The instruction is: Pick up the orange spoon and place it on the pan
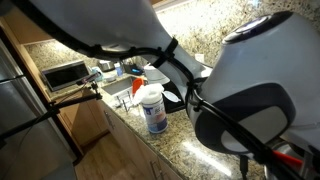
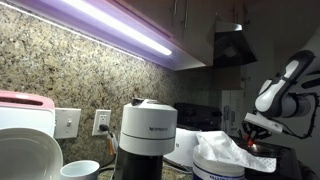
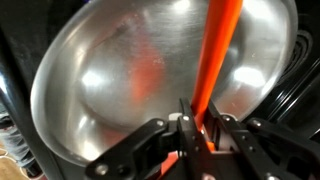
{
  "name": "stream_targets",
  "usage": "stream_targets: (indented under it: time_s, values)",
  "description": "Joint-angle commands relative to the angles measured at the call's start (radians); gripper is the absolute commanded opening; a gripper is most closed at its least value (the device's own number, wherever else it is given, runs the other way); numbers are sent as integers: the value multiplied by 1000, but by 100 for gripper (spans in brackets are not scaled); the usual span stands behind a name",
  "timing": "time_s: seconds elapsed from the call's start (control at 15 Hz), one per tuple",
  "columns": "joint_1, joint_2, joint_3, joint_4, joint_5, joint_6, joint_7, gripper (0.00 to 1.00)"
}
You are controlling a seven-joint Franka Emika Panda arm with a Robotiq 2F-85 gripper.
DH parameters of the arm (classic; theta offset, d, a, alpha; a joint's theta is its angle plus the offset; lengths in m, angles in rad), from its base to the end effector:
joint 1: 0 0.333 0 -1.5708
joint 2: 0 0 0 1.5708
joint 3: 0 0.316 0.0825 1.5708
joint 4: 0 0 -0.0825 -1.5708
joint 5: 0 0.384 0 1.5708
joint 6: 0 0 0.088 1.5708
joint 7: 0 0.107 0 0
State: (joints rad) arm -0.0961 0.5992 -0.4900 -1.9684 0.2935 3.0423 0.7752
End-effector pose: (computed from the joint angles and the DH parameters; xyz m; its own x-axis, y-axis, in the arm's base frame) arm 0.5495 -0.3579 0.2590 -0.0106 -0.8935 0.4490 -0.9378 -0.1470 -0.3146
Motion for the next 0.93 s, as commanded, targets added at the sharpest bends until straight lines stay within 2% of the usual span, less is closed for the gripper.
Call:
stream_targets:
  time_s: [0.0,0.2,0.27,0.33,0.8,0.87]
  values:
    - [-7,51,-4,71,13,-35,43,4]
    - [0,87,-15,101,3,-52,51,4]
    - [-1,90,-14,109,0,-68,47,27]
    - [-7,90,-8,115,-2,-81,40,44]
    - [10,91,-38,128,-26,-117,50,96]
    - [26,72,-46,105,-43,-121,38,99]
